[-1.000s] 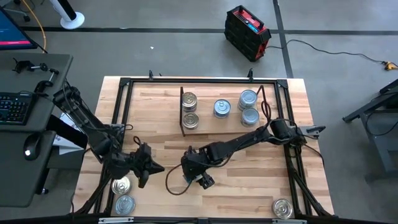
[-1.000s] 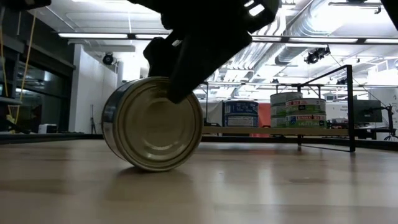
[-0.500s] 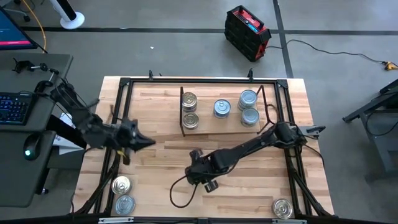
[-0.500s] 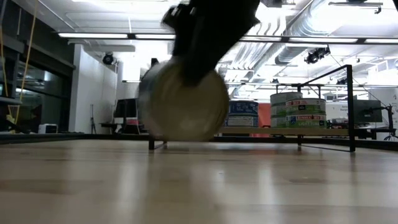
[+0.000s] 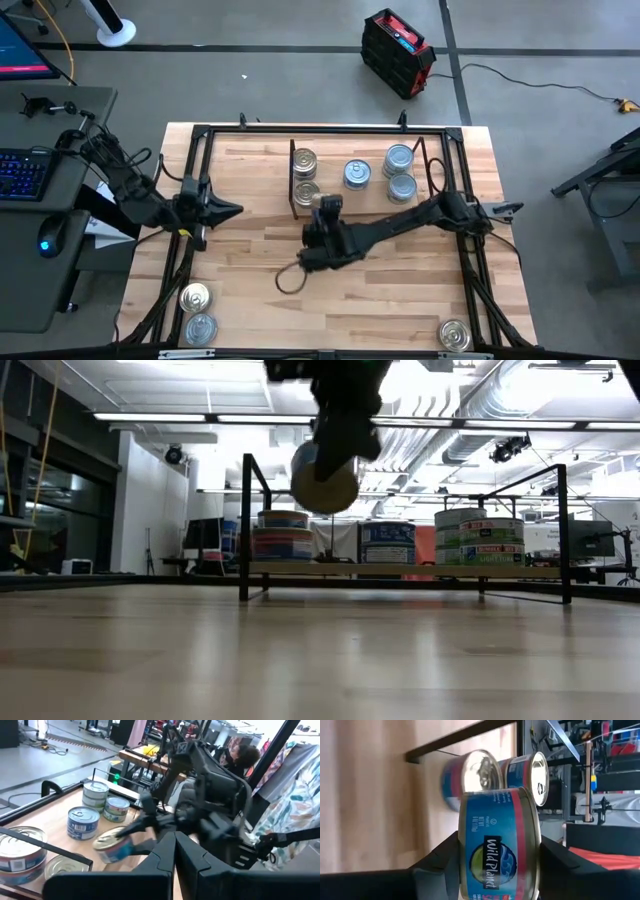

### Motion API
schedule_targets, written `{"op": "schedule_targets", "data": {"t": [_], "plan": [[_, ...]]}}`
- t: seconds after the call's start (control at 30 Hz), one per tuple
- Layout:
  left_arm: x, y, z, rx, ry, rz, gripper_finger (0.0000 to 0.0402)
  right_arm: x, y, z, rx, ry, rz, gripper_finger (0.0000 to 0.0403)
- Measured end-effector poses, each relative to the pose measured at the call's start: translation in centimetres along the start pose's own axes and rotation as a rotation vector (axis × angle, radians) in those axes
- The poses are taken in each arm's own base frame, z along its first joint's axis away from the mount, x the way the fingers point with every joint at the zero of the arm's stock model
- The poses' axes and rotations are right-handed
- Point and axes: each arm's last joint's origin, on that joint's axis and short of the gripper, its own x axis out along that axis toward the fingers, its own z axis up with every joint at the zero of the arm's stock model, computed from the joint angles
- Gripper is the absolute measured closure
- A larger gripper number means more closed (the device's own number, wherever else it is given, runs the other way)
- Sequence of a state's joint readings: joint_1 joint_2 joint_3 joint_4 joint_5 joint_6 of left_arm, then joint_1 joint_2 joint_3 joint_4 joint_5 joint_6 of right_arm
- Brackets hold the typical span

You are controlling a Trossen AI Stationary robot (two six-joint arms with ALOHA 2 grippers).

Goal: Stack canned seafood by type on shelf
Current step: Stack the blue-pink tuna can on top of the other blue-pink tuna can on the shelf

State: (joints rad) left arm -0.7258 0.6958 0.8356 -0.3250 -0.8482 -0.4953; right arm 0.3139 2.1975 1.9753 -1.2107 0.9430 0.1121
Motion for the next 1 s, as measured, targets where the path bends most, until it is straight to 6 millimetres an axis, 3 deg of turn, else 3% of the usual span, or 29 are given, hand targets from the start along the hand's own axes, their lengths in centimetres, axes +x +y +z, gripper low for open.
{"op": "schedule_targets", "data": {"t": [0.23, 0.5, 0.77, 1.0], "plan": [[0.1, 0.0, -0.2, 0.016, 0.016, 0.009, 0.0401, 3.7, -1.9, 1.3, -0.039, -0.034, -0.018, 0.0237], [0.1, 0.1, -0.3, 0.020, 0.020, 0.011, 0.0401, 6.0, -3.2, 2.0, -0.112, -0.080, 0.071, 0.0237], [0.1, 0.1, -0.4, 0.032, 0.029, 0.016, 0.0401, 7.4, -4.2, 1.9, -0.081, -0.068, 0.088, 0.0237], [0.1, 0.1, -0.4, 0.033, 0.031, 0.016, 0.0401, 8.3, -5.1, 2.2, -0.025, -0.077, 0.054, 0.0141]]}}
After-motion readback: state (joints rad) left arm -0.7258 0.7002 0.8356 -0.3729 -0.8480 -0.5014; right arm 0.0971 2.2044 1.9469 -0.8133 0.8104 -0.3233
